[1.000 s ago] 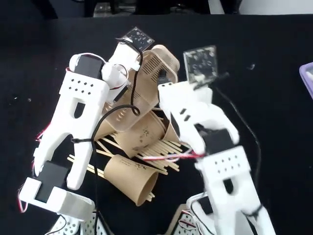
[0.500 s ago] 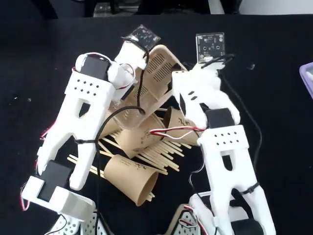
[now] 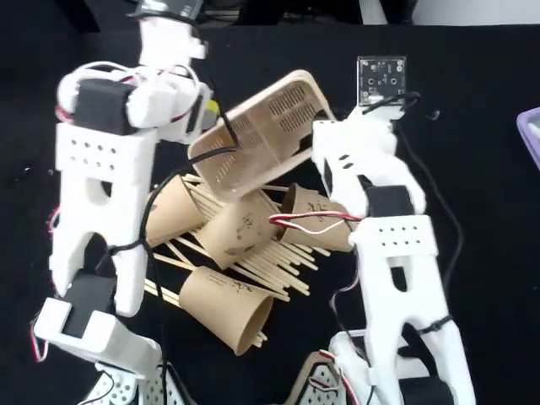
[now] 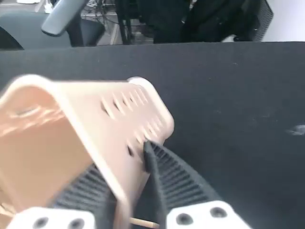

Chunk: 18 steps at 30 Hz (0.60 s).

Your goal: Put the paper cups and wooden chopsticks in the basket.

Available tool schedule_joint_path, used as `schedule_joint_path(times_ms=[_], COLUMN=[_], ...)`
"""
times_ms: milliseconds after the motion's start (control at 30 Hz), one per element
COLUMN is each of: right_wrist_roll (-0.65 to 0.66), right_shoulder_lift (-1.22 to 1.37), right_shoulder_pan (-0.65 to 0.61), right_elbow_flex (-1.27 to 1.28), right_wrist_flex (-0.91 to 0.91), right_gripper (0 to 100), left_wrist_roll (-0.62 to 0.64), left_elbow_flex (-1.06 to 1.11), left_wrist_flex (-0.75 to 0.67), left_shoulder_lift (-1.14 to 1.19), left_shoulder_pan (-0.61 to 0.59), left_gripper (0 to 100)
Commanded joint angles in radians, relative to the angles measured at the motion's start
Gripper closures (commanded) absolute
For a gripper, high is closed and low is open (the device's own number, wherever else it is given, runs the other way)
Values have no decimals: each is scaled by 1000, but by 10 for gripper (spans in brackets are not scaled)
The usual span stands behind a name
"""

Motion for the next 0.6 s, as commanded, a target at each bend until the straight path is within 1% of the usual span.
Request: schedule_joint_path(times_ms=[0,100,233,300,467,500,567], right_wrist_roll=[-11,-11,-12,-12,-12,-12,-12], right_shoulder_lift=[1,28,147,209,338,352,375], right_shoulder_pan=[12,12,14,14,14,14,14], right_elbow_flex=[-18,-30,-110,-179,-348,-366,-387], right_wrist_flex=[-35,-38,-40,0,103,112,126], right_gripper=[988,988,988,988,988,988,988], left_wrist_roll=[11,9,9,21,100,109,118], left_elbow_flex=[-1,77,105,140,265,282,334], left_wrist_flex=[25,21,29,29,21,3,-83], left_shoulder_lift=[-9,-20,-20,-21,-21,-20,-15], left_shoulder_pan=[-13,-2,31,36,30,30,10], left_gripper=[812,812,812,812,812,812,812])
